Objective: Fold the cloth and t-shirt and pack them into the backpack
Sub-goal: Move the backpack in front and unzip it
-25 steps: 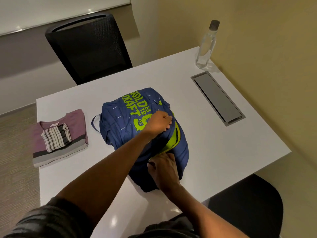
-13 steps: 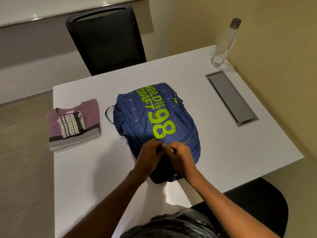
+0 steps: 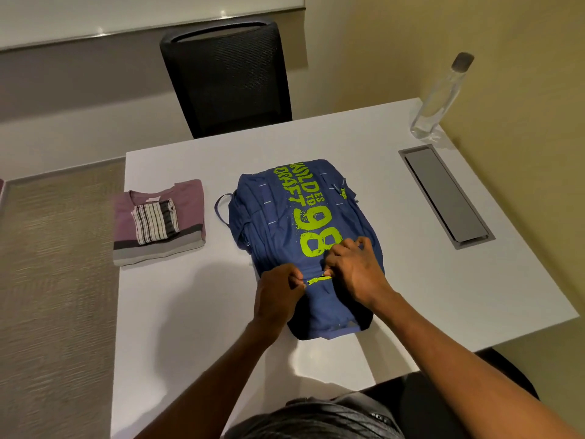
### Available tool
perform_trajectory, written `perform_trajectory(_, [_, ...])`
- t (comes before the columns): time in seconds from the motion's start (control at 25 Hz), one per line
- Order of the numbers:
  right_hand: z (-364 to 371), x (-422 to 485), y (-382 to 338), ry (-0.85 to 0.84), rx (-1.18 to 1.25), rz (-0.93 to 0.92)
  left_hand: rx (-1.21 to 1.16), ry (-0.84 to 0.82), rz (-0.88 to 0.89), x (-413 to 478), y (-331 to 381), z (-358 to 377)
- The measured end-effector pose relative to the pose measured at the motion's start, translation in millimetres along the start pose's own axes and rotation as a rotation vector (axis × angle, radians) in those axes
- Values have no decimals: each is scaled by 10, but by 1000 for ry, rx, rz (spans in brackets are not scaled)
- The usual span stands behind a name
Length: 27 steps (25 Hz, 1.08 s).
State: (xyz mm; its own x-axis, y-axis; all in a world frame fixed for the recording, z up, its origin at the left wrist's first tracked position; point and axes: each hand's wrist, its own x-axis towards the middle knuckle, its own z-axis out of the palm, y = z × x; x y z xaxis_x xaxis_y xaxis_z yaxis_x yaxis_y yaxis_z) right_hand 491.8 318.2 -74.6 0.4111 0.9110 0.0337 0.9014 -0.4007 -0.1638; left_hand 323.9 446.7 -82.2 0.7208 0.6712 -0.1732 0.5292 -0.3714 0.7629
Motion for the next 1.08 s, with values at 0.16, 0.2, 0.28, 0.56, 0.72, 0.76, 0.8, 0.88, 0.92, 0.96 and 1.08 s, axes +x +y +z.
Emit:
perform_trajectory(0.16, [-136,-52,10,123,-1,7,-12,78,-2,28,-227,-323])
perform_trajectory(0.2, [-171,-75,-1,141,0,9,-8,96,0,54,-287,-395])
perform_trajectory(0.28, [-208,-123,-33,165,7,25,-5,121,2,130,-345,-503])
perform_trajectory(0.56, [-286,-149,-69,212,-2,98,-46,196,-35,646,-429,-648])
perform_trajectory(0.72, [-306,-154,-54,220,19,109,-22,223,-50,1072,-556,-765])
perform_trajectory(0.76, [-304,-157,-54,220,25,114,-9,240,-48,1199,-608,-789])
perform_trajectory(0.8, [-292,-161,-59,217,30,118,11,262,-55,1319,-669,-809])
perform_trajectory(0.88, [-281,-159,-89,210,56,131,47,285,-80,1511,-751,-813])
perform_trajectory(0.92, [-274,-150,-106,218,77,136,72,269,-96,1567,-750,-809])
perform_trajectory(0.96, [-269,-131,-114,231,104,142,122,244,-102,1587,-712,-792])
perform_trajectory(1.08, [-306,-47,-125,298,216,182,374,97,151,1546,-649,-677])
